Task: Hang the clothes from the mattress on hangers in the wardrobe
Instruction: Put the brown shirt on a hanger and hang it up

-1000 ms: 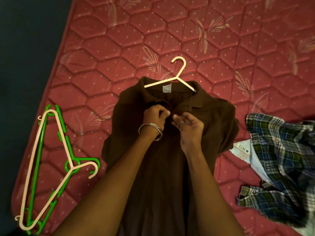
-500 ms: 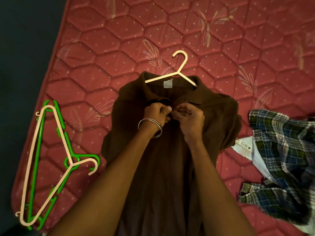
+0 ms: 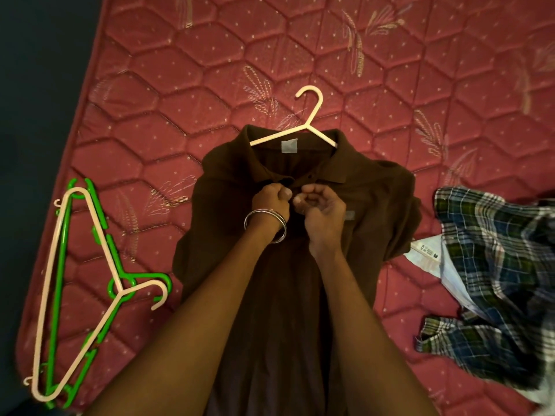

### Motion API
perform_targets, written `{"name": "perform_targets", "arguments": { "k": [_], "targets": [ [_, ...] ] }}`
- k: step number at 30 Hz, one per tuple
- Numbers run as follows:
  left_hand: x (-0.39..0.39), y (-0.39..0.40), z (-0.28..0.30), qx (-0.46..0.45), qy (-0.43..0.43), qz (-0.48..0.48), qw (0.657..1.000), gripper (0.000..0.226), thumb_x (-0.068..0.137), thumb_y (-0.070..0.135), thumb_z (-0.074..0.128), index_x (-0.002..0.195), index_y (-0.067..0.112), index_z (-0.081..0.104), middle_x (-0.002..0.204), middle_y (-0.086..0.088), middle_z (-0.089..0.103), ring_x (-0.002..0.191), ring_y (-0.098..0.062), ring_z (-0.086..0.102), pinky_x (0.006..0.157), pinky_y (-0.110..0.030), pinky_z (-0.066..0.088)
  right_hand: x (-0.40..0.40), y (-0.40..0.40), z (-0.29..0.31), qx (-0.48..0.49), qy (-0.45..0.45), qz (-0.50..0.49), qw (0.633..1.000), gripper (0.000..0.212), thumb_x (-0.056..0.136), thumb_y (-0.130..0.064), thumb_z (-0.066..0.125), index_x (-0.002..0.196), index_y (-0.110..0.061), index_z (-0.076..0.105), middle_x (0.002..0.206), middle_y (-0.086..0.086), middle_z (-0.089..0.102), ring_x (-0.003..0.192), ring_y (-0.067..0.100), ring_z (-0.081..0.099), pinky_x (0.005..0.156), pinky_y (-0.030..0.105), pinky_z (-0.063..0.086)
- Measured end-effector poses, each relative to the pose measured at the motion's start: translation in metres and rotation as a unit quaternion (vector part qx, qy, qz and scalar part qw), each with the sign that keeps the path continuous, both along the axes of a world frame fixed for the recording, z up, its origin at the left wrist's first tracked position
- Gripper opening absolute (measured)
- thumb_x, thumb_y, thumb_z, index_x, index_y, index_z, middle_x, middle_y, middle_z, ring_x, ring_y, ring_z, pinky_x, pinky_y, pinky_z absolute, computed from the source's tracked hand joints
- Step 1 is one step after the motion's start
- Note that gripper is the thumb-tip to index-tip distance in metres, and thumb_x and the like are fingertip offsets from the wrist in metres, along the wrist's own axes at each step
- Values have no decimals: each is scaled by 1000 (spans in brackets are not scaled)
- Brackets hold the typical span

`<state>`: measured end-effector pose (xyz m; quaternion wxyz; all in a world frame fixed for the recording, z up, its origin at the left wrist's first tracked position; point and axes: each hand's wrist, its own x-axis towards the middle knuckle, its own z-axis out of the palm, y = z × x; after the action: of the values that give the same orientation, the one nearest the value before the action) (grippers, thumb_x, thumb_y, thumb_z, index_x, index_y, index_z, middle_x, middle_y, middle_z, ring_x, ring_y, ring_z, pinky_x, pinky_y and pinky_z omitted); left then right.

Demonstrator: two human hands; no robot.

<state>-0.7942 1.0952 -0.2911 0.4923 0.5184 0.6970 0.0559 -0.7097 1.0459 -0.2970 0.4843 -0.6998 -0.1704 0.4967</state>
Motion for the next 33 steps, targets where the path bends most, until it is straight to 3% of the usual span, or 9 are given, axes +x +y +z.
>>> {"name": "perform_targets", "arguments": {
  "k": [4,9,13,18,21,23,26,30,33],
  "targets": [
    [-2,-5,-3,29,23,-55,998,25,100,15,39,104,0,59,107,-22,60,103,-37,55,88,-42,45,0,3,-1,-55,73,-7,996,18,90,8,54,101,-4,61,86,8,63,76,14,59,66,21,52],
    [-2,-7,-1,57,73,-28,995,25,96,26,52,115,10,57,115,-13,60,107,-31,57,86,-39,46,4,4,-5,-67,-29,77,994,21,93,3,50,99,-14,61,85,5,64,77,12,59,73,26,52],
    [-8,0,0,124,82,20,989,20,94,21,54,109,9,62,112,-12,63,107,-28,58,85,-34,44,6,14,-5,-115,-93,-22,989,6,93,-15,59,90,-14,64,84,7,69,80,19,68,78,39,58],
    [-20,22,5,301,80,5,950,25,78,3,69,101,5,60,103,-15,58,95,-30,57,76,-34,45,9,41,11,-144,98,-158,972,14,83,-17,73,87,-9,63,89,5,71,78,16,70,67,27,59],
    [-22,38,6,377,223,-99,894,47,64,14,81,104,16,57,105,-15,54,94,-32,53,73,-41,45,8,48,16,-126,65,-168,976,20,83,-12,72,70,-12,57,87,6,68,81,14,67,67,25,58],
    [-23,50,12,361,259,-172,879,45,65,25,80,106,27,63,121,-12,50,107,-33,47,86,-46,40,8,49,16,-102,44,-157,981,19,84,-9,71,70,-11,58,80,4,66,80,13,66,67,26,59],
    [-30,69,14,322,227,-284,874,17,75,40,71,91,37,71,138,6,43,131,-26,30,104,-51,16,9,48,18,-69,-6,-128,989,14,83,-8,71,75,-11,61,72,0,65,76,12,66,68,29,59],
    [-25,82,16,203,138,-273,930,16,87,44,59,91,32,69,102,6,64,110,-18,49,99,-43,19,7,48,15,-33,-72,-48,996,11,80,-11,75,79,-16,65,76,-1,69,74,11,68,65,25,57],
    [-16,81,14,139,71,-208,966,15,87,40,61,78,29,67,79,9,60,96,-21,55,101,-44,25,2,47,12,-31,-166,5,986,13,81,-11,75,94,-11,71,81,-8,68,71,0,64,70,12,53]
  ]
}}
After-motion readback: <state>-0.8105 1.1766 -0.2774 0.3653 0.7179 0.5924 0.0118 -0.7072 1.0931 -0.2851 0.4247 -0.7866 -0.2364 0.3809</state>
